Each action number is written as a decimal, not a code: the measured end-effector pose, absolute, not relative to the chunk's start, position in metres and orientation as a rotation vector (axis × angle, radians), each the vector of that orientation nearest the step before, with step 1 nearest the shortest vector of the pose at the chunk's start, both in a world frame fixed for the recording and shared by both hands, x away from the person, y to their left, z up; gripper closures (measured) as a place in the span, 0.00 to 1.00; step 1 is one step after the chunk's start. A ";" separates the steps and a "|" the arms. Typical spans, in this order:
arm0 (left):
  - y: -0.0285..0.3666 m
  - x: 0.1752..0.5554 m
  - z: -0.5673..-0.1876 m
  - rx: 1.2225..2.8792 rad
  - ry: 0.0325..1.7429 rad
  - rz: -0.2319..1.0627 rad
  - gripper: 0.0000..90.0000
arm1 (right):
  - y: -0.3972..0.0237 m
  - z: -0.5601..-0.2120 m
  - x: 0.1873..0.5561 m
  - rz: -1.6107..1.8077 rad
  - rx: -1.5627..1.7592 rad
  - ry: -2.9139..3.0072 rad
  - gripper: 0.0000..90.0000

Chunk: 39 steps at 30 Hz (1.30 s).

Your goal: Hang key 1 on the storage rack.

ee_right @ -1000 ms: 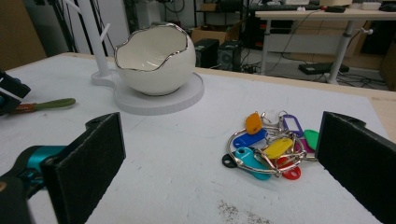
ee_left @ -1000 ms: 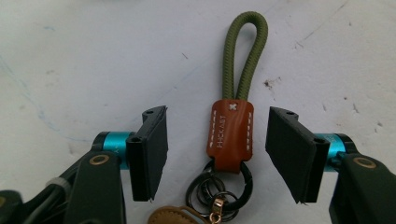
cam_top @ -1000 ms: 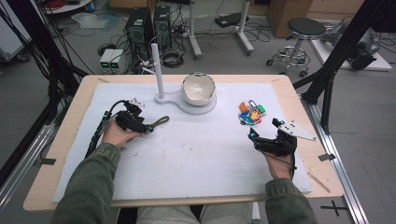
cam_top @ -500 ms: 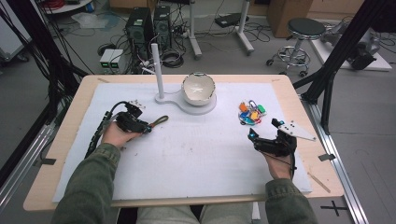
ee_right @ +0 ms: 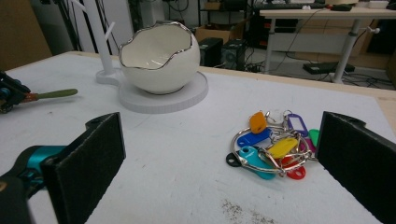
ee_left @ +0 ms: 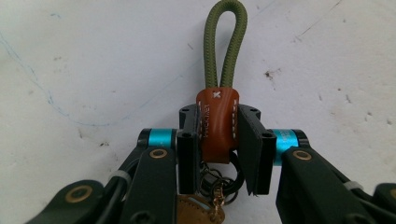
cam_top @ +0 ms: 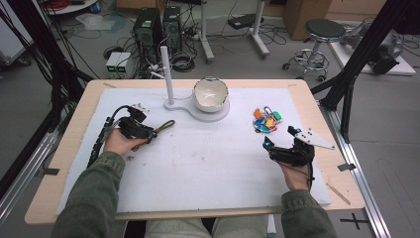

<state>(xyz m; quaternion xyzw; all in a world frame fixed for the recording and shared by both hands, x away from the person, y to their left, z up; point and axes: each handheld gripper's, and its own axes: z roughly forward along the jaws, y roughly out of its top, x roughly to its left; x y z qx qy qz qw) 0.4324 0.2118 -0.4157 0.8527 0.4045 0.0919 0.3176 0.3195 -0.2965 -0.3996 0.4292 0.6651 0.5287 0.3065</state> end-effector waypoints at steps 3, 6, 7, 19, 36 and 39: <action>0.215 0.431 -0.411 2.238 1.075 0.248 0.79 | -0.296 -0.400 0.320 1.396 1.133 1.765 0.01; 0.221 0.430 -0.405 2.220 1.097 0.248 0.79 | -0.296 -0.400 0.320 1.396 1.135 1.761 0.01; 0.224 0.430 -0.403 2.204 1.102 0.248 0.79 | -0.295 -0.400 0.319 1.399 1.138 1.761 0.01; 0.240 0.437 -0.360 2.126 1.103 0.221 0.80 | -0.297 -0.400 0.319 1.400 1.149 1.740 0.01; 0.249 0.458 -0.313 2.107 1.140 0.314 0.80 | -0.299 -0.399 0.318 1.413 1.166 1.728 0.01; 0.254 0.462 -0.308 2.091 1.157 0.321 0.80 | -0.299 -0.400 0.318 1.411 1.165 1.728 0.01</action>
